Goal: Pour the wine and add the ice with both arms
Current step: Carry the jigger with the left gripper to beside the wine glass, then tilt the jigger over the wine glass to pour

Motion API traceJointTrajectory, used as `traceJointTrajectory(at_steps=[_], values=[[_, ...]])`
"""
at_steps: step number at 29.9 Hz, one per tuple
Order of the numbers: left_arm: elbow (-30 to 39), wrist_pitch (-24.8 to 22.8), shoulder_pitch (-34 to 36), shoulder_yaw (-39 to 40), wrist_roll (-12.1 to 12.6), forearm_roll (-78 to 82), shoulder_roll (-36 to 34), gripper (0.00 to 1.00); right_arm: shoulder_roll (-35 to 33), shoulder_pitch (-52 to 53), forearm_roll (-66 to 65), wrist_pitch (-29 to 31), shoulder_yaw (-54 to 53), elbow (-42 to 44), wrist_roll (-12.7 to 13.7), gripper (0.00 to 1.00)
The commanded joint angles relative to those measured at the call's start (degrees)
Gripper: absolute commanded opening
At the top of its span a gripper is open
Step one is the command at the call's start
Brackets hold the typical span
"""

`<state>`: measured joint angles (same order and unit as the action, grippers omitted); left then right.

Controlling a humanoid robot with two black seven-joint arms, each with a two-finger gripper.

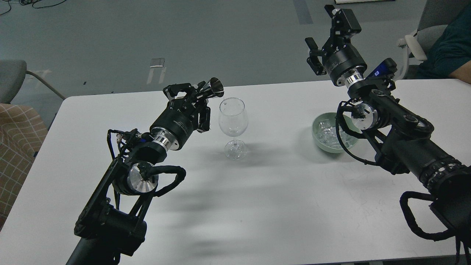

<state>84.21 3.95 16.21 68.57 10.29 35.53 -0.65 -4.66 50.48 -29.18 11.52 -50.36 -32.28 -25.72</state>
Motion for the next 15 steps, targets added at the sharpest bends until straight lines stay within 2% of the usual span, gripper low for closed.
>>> traceJointTrajectory(at_steps=[1, 15], values=[[-0.01, 0.0, 0.4, -0.02, 0.0, 2.34, 0.04, 0.08, 0.0, -0.03, 0.0, 0.0, 0.0, 0.02, 0.05, 1.0], [-0.01, 0.09, 1.11, -1.51, -0.09, 8.24, 0.3, 0.08, 0.0, -0.2, 0.0, 0.0, 0.0, 0.02, -0.03, 1.0]])
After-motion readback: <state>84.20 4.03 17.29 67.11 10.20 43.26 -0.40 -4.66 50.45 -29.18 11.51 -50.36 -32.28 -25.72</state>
